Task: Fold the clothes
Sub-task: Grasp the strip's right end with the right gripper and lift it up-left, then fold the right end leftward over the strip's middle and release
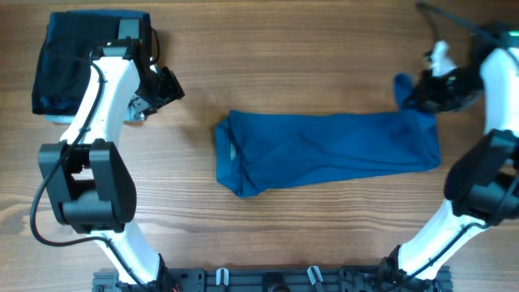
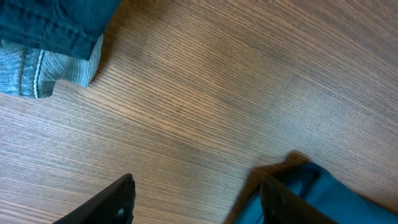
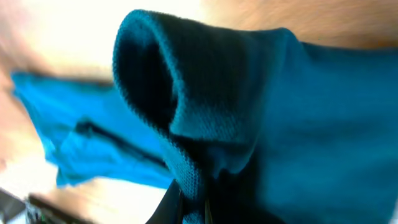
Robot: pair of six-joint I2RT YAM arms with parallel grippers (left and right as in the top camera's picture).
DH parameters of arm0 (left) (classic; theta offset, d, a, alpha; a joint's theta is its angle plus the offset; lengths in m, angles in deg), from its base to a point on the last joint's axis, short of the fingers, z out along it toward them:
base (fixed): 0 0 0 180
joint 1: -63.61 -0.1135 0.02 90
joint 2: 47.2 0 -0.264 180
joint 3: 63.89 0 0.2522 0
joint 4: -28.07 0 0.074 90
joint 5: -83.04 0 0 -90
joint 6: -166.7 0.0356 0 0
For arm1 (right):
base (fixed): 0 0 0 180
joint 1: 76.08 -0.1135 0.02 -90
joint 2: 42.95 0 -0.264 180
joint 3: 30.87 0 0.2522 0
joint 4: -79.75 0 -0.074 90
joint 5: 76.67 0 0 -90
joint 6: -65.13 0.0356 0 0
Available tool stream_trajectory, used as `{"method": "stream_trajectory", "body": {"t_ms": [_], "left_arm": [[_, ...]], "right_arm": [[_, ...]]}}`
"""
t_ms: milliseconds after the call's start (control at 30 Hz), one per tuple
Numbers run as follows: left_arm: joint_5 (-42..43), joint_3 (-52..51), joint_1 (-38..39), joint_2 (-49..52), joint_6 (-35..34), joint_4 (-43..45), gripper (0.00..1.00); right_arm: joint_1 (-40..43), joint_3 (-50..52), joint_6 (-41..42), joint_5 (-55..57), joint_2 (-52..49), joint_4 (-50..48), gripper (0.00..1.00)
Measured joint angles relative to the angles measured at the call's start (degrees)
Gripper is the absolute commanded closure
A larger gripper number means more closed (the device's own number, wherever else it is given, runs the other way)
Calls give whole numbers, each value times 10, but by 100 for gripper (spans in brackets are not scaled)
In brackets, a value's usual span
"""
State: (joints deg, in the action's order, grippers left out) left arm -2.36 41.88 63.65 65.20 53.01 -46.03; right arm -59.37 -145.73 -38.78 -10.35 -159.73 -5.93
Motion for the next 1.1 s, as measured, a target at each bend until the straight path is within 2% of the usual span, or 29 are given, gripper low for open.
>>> {"method": "stream_trajectory", "body": {"t_ms": [133, 267, 300, 333, 400, 433, 467, 567, 633, 867, 967, 1100], "left_arm": [[0, 0, 0, 0, 0, 8, 35], [0, 0, 0, 0, 0, 8, 35], [0, 0, 0, 0, 0, 8, 35], [0, 0, 0, 0, 0, 8, 35], [0, 0, 0, 0, 0, 8, 35], [0, 0, 0, 0, 0, 9, 35], [0, 0, 0, 0, 0, 8, 35], [0, 0, 0, 0, 0, 8, 34], [0, 0, 0, 0, 0, 6, 34], [0, 0, 0, 0, 0, 4, 34], [0, 0, 0, 0, 0, 10, 34], [0, 0, 0, 0, 0, 10, 33]], "right_arm": [[-90, 57, 15, 13, 0, -22, 96], [-168, 143, 44, 55, 0, -98, 96], [-182, 172, 52, 63, 0, -126, 93], [-191, 193, 58, 69, 0, -148, 79], [-202, 224, 68, 77, 0, -174, 66], [-205, 231, 73, 76, 0, -179, 50], [-206, 231, 74, 70, 1, -177, 40], [-208, 218, 61, 52, 8, -145, 29], [-206, 199, 59, 46, 39, -115, 28], [-158, 173, 87, 52, 184, -106, 28], [-192, 175, 102, 98, 187, -113, 30], [-260, 210, 156, 165, 187, -192, 28]]}}
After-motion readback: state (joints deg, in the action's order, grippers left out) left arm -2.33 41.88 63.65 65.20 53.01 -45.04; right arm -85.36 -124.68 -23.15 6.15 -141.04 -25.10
